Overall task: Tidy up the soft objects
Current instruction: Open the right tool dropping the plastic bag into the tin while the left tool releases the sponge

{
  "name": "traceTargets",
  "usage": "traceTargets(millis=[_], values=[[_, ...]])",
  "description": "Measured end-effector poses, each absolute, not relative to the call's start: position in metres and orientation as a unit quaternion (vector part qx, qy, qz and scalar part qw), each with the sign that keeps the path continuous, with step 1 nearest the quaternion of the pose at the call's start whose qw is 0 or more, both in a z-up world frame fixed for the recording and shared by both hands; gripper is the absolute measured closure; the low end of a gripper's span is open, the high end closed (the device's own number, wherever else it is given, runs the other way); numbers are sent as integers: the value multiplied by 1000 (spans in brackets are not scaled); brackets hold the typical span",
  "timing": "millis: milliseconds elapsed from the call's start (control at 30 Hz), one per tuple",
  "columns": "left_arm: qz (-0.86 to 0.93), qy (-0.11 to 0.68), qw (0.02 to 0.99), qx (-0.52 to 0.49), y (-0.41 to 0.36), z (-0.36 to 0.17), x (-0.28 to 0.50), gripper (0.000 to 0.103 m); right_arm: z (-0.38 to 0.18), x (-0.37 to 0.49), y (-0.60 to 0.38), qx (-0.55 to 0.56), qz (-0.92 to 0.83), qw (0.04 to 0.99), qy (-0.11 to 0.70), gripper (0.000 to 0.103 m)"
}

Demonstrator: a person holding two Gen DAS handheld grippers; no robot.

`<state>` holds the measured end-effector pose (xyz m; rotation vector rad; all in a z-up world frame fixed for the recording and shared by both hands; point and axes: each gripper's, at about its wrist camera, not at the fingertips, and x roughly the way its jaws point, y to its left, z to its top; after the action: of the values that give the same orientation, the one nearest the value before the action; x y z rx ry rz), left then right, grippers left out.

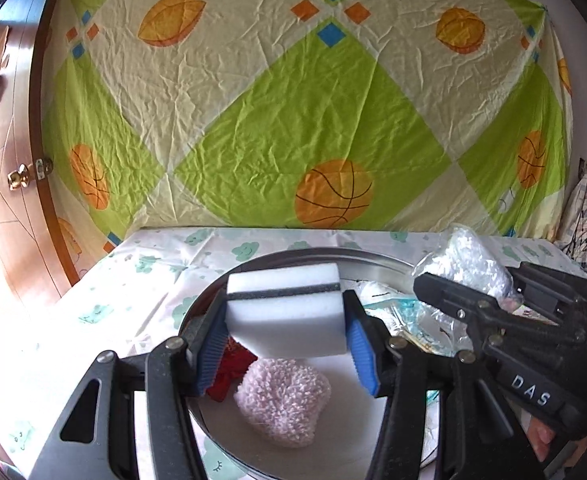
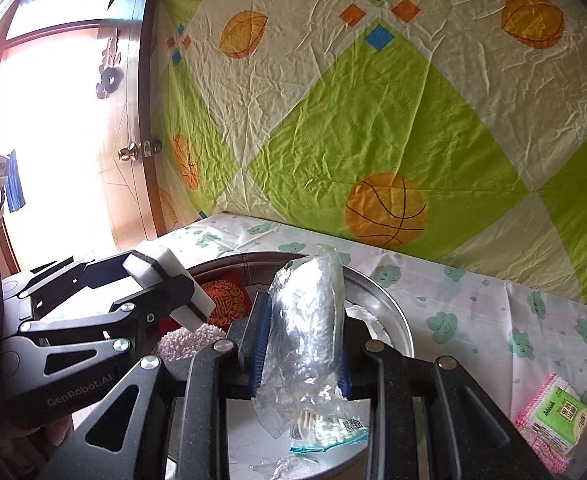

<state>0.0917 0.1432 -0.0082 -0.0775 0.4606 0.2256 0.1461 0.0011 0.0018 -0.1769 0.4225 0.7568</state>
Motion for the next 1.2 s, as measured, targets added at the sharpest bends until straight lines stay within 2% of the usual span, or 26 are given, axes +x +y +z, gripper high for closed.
traceTargets(millis=[633,700,767,800,833,933,1200], values=[[138,278,950,-43,172,-32,117,48,-26,165,42,-115,370,885,258,73],[142,281,948,-39,172,-33,118,44,-27,167,42,-110,374,882,264,72],[149,280,948,-34,171,-33,117,40,-28,167,42,-108,376,881,267,63],[156,278,947,-31,171,-33,115,34,-28,167,41,-108,374,881,268,50],[161,275,947,-31,171,-32,113,26,-27,166,39,-106,371,883,267,42],[163,262,950,-44,173,-28,106,11,-21,164,27,-95,361,892,255,28],[149,231,961,-31,138,-14,94,3,-5,153,-26,-76,342,906,236,25]])
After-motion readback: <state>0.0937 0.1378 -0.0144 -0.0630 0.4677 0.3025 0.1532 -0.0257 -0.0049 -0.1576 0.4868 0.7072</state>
